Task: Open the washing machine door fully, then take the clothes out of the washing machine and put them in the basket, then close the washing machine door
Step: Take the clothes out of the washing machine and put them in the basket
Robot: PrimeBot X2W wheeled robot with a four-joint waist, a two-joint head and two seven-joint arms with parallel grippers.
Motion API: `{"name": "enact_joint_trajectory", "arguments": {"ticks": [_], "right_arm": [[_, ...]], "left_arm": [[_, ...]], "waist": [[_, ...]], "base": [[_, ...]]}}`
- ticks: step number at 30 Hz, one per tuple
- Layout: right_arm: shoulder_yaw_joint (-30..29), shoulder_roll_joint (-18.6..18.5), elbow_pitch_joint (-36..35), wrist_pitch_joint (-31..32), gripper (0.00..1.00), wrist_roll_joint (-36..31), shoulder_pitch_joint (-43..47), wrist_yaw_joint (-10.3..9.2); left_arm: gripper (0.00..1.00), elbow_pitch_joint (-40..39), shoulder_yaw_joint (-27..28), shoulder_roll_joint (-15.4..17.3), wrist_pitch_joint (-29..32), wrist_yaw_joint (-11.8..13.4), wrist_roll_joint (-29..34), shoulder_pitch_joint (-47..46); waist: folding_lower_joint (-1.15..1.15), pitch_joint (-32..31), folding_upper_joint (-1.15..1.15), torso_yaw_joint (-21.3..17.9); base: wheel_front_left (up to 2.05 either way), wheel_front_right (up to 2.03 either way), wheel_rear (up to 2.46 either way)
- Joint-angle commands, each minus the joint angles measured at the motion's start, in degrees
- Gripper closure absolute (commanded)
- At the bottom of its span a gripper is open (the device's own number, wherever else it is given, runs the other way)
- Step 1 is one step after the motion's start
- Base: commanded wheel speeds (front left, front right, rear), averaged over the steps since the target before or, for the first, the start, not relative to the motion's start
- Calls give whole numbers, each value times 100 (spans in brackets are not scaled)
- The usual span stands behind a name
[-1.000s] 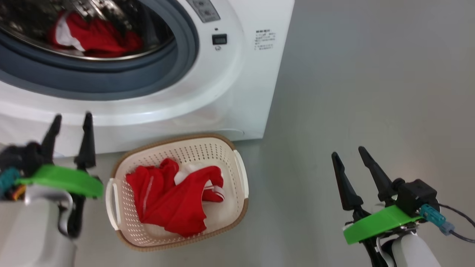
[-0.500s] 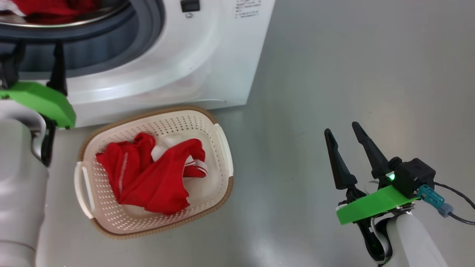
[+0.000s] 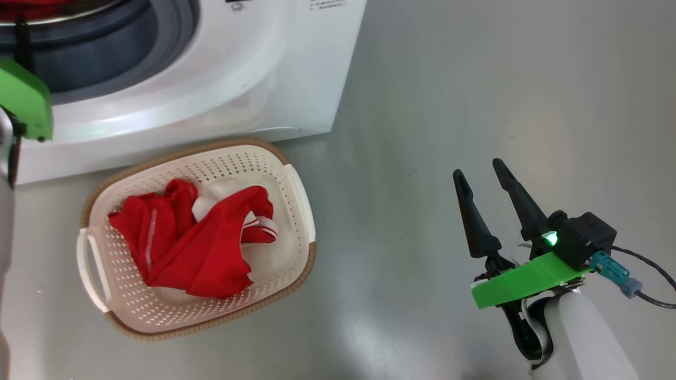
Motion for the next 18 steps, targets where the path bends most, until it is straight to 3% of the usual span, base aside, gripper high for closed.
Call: {"name": "enact_joint_trajectory", "arguments": {"ticks": [1,18], "right_arm": [[166,45,-151,-28,0,94,-68,9],[341,45,-279,-28,0,307,-203,9]], "left_arm": [[0,1,3,342,21,88,84,-229],[0,350,-389,714,405,273,344,-960]], "waist": [[0,63,0,-69],[0,492,0,-417]], "base": [[0,0,0],[0,0,0]]}}
